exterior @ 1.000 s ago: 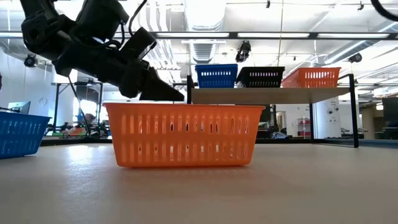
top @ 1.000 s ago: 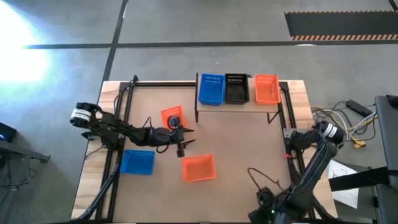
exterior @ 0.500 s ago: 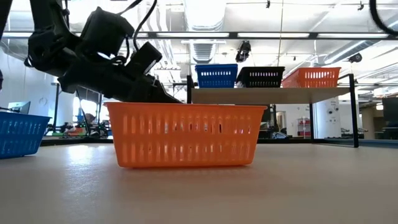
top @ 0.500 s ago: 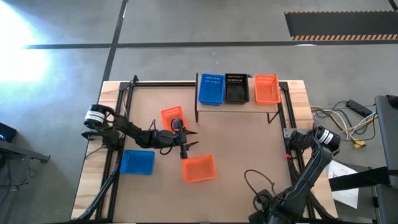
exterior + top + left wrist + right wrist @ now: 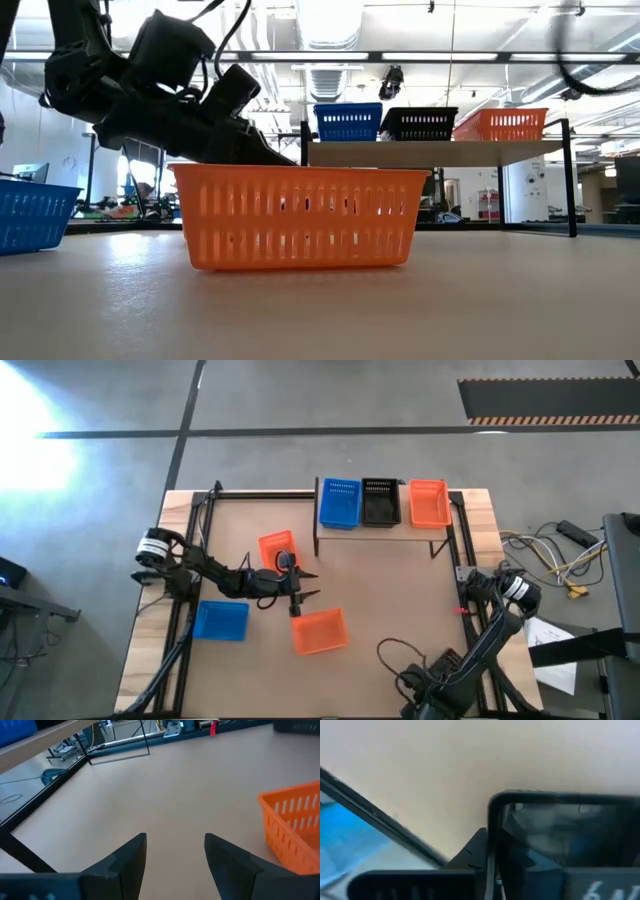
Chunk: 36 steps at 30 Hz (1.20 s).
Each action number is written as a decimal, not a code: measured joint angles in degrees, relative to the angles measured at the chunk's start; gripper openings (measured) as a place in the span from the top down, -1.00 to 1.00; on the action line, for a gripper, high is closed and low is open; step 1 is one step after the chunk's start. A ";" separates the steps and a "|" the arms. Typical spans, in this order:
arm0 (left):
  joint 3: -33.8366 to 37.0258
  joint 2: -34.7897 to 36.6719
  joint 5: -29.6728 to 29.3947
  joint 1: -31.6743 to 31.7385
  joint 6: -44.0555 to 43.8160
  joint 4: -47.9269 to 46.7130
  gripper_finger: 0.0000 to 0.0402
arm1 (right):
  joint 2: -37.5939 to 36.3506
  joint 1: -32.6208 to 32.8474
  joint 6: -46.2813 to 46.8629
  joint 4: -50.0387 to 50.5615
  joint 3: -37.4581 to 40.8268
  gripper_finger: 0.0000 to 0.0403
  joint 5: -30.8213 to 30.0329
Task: Stack baskets on shelf by color
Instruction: Stack the black bin on top of the black bins on the shelf
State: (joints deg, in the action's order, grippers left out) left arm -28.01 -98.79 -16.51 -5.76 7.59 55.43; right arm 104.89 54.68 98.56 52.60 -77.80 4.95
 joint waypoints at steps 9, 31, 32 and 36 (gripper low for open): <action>-0.72 0.16 0.04 -0.11 -2.42 0.12 0.08 | -7.32 -12.90 -45.83 3.92 0.04 0.96 -25.19; -0.02 0.23 0.09 -1.46 -10.31 -0.58 0.08 | -29.37 -65.99 -126.33 2.90 -7.90 0.96 -25.09; -0.02 0.23 0.09 -1.48 -10.35 -0.60 0.08 | -28.91 -68.38 -126.97 3.32 -8.28 0.96 -22.60; -0.02 0.23 0.09 -1.49 -10.39 -0.51 0.08 | -27.58 -73.60 -127.21 7.98 -9.83 0.96 -20.20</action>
State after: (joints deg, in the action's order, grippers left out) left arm -28.03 -98.56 -16.43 -7.25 -2.81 54.92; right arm 77.31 -18.92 -28.65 60.58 -87.63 -15.25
